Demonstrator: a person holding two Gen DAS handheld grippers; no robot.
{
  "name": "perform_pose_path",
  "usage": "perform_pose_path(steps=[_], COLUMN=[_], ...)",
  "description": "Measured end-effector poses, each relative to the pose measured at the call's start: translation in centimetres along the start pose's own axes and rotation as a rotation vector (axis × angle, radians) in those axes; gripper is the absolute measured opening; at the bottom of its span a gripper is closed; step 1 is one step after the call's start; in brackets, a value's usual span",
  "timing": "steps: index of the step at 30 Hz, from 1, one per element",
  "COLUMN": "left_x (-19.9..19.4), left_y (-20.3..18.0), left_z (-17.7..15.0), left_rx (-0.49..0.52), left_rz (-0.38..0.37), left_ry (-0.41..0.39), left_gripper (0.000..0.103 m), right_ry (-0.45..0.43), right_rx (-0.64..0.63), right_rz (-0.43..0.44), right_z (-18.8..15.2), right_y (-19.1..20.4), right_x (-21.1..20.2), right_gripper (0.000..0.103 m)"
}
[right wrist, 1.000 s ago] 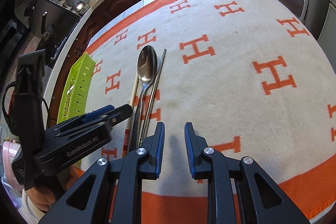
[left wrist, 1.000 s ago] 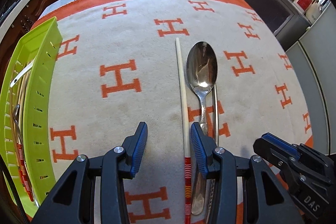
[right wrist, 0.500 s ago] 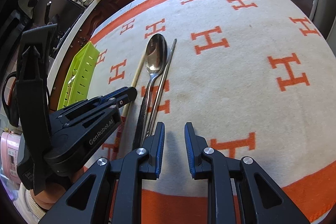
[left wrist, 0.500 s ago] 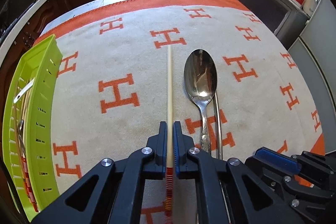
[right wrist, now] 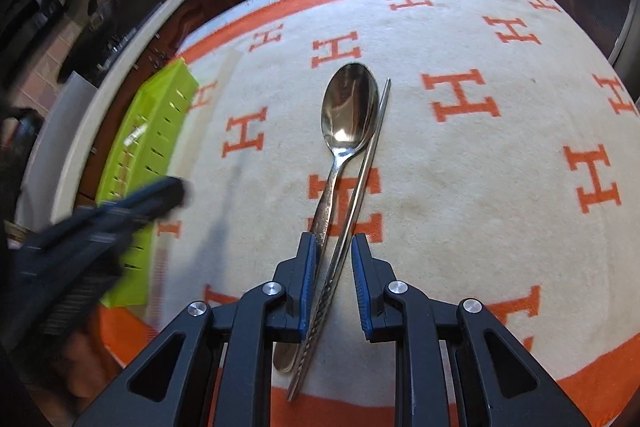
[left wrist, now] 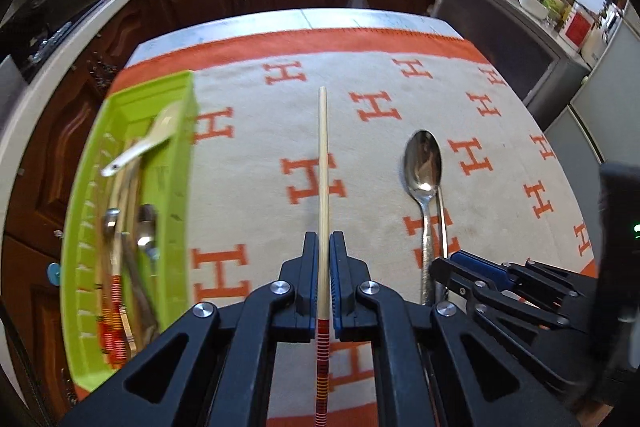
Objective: Organize utensils
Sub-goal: 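Grasp another red-striped chopstick with the left tool while the right tool approaches the silver spoon, then carry the red-striped chopstick into the green tray and open the left tool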
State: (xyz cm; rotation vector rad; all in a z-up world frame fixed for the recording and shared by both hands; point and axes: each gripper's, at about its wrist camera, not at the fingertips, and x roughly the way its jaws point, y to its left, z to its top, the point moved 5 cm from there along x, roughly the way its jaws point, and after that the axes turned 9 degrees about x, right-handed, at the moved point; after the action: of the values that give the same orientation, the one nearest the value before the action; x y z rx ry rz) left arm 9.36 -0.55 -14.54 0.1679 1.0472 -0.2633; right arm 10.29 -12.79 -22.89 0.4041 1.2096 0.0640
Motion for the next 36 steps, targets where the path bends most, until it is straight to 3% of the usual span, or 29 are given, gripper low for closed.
perform_pose_path(steps=[7,12,23,31,33,36], left_x=[-3.9,-5.6,-8.3,-3.9,-2.7,-2.4], left_y=[5.0,7.6,13.0,16.7,17.0,17.4], left_z=[-0.8,-1.4,-1.8,-2.4,-2.9,-3.6], left_rx=[-0.063,-0.097,-0.150,-0.210,-0.218,-0.225], left_rz=[0.057,0.081,0.170,0.148,0.133,0.137], left_ry=[-0.038,-0.058,-0.114,-0.035,-0.008,-0.018], left_gripper=[0.003,0.003,0.003,0.004,0.008,0.025], right_ry=[-0.057,-0.077,-0.067,-0.102,-0.092,-0.071], right_rx=[-0.053,-0.067,0.136,0.151,0.124,0.066], right_rz=[-0.160,-0.203,-0.044,0.068,0.104,0.142], right_z=[0.4,1.2,1.6,2.2,2.3,2.4], right_y=[1.0,1.0,-3.1,-0.7,1.2,4.8], right_x=[0.5,0.8,-2.5,-7.6,-8.3,-8.7], right_gripper=[0.015,0.007,0.005,0.005,0.005,0.005])
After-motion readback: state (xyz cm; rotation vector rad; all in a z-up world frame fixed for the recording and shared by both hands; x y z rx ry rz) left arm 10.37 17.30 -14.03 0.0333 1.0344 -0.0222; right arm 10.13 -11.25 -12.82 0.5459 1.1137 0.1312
